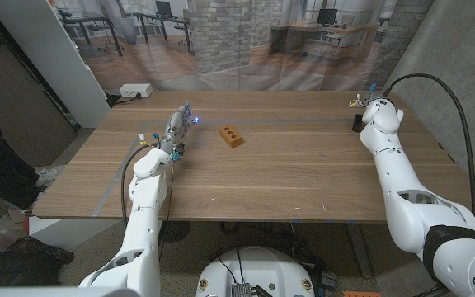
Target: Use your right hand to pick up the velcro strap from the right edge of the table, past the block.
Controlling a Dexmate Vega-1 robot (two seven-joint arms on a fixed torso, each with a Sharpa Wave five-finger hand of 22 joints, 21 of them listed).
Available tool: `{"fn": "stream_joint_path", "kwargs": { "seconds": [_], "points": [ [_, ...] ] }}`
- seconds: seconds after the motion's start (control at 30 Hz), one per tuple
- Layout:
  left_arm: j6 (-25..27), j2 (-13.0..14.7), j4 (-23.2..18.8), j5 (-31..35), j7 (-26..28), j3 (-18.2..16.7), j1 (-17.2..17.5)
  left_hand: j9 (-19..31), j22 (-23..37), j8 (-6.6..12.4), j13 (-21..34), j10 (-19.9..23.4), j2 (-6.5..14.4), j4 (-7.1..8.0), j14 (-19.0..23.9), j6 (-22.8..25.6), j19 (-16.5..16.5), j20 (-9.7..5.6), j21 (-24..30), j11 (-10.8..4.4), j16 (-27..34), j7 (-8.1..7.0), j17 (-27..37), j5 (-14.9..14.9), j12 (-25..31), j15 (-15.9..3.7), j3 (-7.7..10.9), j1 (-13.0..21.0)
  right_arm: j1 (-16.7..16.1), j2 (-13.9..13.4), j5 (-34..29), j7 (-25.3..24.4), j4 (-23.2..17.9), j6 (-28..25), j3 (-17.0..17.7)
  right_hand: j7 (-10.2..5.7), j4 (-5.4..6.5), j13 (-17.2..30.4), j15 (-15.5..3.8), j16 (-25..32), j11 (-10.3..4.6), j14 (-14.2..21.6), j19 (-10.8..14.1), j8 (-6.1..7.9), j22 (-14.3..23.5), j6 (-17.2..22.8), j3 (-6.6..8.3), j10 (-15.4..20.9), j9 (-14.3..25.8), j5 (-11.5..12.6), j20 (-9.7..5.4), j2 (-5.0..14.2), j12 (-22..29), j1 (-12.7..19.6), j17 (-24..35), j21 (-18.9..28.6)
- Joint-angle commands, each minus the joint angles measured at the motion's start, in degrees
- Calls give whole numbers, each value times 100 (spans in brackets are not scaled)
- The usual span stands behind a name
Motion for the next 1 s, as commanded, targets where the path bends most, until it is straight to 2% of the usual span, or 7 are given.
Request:
{"fn": "stream_joint_path", "kwargs": {
  "seconds": [0.03, 0.53, 1.0],
  "points": [
    [-21, 8, 87, 15, -6, 0, -60, 21, 15, 14, 22, -58, -7, -51, -128, -42, -237, 30, -19, 12, 5, 18, 15, 36, 22, 15, 20, -17, 147, -24, -183, 112, 258, -328, -145, 2, 31, 24, 16, 45, 46, 44, 55, 55, 9, 76, -84, 37, 7, 40, 18, -52, 40, -104, 21, 39],
    [-52, 18, 155, 24, -18, -15, -105, 21, 15, 13, 21, -66, -32, -74, -133, -50, -239, 22, -43, 7, 2, 9, 11, 33, 20, 10, 16, -8, 283, -43, -366, 221, 478, -617, -321, 51, 82, 25, 27, 79, 51, 217, 157, 123, 9, 325, -256, 230, 8, 90, 63, -191, 90, -292, 17, 54],
    [-71, 23, 220, 26, -38, -31, -145, 21, 15, 13, 21, -75, -53, -100, -147, -60, -238, 27, -69, 13, -5, 11, 7, 31, 18, 7, 13, 3, 416, -55, -560, 411, 701, -864, -496, 83, 81, 28, 63, 152, 95, 615, 361, 215, 10, 737, -407, 597, 10, 156, 122, -322, 163, -401, 7, 88]
  ]
}}
